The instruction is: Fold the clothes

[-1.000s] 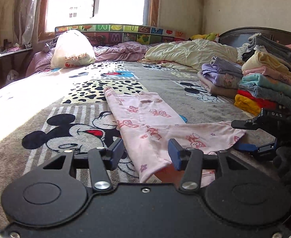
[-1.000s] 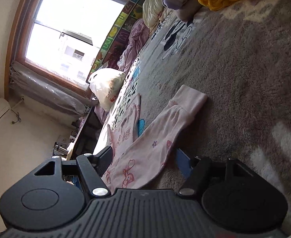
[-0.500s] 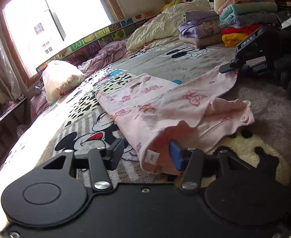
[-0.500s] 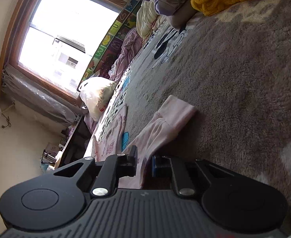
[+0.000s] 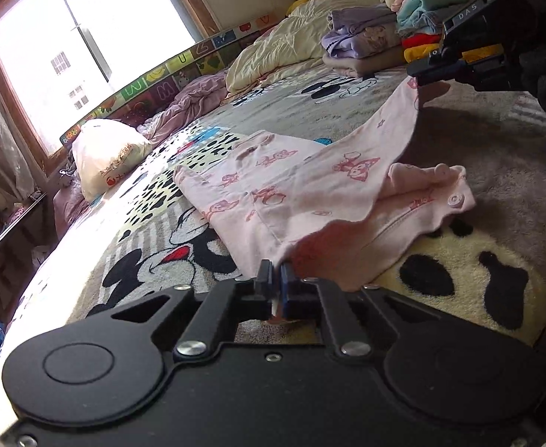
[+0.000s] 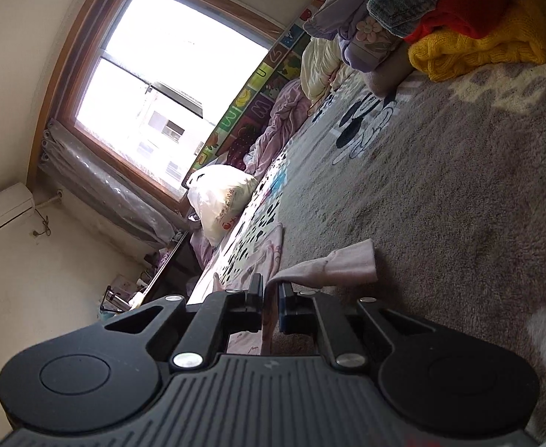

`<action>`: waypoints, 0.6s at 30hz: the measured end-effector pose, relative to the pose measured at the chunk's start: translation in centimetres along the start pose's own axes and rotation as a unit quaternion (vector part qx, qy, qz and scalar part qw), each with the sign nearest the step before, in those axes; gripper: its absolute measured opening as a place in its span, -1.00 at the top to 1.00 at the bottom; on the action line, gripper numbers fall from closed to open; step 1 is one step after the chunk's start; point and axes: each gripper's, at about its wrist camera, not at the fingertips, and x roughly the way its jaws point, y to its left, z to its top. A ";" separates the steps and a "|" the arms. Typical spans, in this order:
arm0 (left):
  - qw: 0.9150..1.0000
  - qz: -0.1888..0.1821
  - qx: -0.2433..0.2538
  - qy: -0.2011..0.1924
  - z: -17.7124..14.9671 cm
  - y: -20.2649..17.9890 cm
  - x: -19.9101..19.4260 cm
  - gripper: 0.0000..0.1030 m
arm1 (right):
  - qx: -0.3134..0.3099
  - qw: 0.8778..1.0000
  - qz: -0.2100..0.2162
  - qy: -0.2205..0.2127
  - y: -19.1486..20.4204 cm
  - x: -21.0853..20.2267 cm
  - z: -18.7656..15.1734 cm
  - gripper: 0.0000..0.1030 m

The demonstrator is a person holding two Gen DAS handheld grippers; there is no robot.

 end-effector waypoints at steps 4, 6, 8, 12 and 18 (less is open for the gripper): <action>0.999 -0.005 0.031 0.020 -0.5 -0.7 0.5 0.93 | -0.006 1.000 -0.020 0.010 0.0 -0.1 0.0 0.82; 0.999 -0.011 0.031 0.022 -0.5 -0.7 0.5 0.93 | 0.018 0.999 -0.032 0.018 -0.6 -0.1 -0.4 0.80; 0.999 -0.031 0.011 0.021 -0.3 0.1 -0.1 0.89 | 0.037 0.998 -0.051 0.023 -1.0 -0.3 -0.9 0.69; 0.998 -0.047 -0.044 0.004 -0.1 1.8 -0.9 0.52 | 0.056 0.996 -0.066 0.027 -1.0 -0.7 -1.5 -0.04; 0.997 -0.057 -0.049 0.011 -0.3 1.4 -0.4 0.52 | 0.050 0.997 -0.062 0.023 -1.4 0.6 -1.4 0.01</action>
